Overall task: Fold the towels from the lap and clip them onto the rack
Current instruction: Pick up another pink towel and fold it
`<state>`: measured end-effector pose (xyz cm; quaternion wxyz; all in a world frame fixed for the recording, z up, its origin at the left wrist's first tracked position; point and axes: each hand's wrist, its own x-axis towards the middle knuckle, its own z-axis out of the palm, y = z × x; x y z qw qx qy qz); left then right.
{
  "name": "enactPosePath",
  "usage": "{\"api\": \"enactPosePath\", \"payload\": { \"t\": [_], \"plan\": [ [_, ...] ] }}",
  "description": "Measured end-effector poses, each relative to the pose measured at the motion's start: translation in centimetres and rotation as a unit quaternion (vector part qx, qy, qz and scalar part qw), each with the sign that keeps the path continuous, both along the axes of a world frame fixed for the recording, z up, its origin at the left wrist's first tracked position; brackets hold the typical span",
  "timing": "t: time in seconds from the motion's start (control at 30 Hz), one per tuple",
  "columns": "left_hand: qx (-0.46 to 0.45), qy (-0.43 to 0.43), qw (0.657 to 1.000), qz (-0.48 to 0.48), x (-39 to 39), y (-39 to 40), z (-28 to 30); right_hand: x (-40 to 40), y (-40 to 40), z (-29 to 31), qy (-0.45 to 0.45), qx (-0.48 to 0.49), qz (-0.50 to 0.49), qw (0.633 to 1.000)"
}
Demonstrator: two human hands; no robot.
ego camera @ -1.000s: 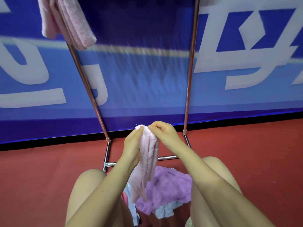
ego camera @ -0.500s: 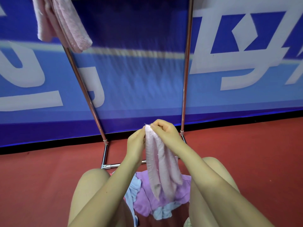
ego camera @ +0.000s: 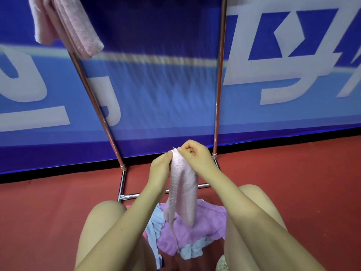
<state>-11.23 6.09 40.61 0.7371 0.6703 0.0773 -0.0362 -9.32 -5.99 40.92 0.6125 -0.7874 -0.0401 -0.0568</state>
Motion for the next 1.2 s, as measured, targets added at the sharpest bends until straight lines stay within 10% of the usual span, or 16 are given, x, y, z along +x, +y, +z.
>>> {"api": "enactPosePath", "payload": {
  "t": [0.97, 1.2],
  "plan": [
    [0.066, -0.041, 0.997, -0.029, 0.1, 0.7, -0.7, -0.4, 1.0, -1.2, 0.09, 0.121, 0.032, 0.988],
    [0.003, 0.013, 0.999, 0.037, 0.2, 1.6, 0.6, -2.1, 1.0, -3.0, 0.151, -0.057, 0.135, 0.978]
  ]
}}
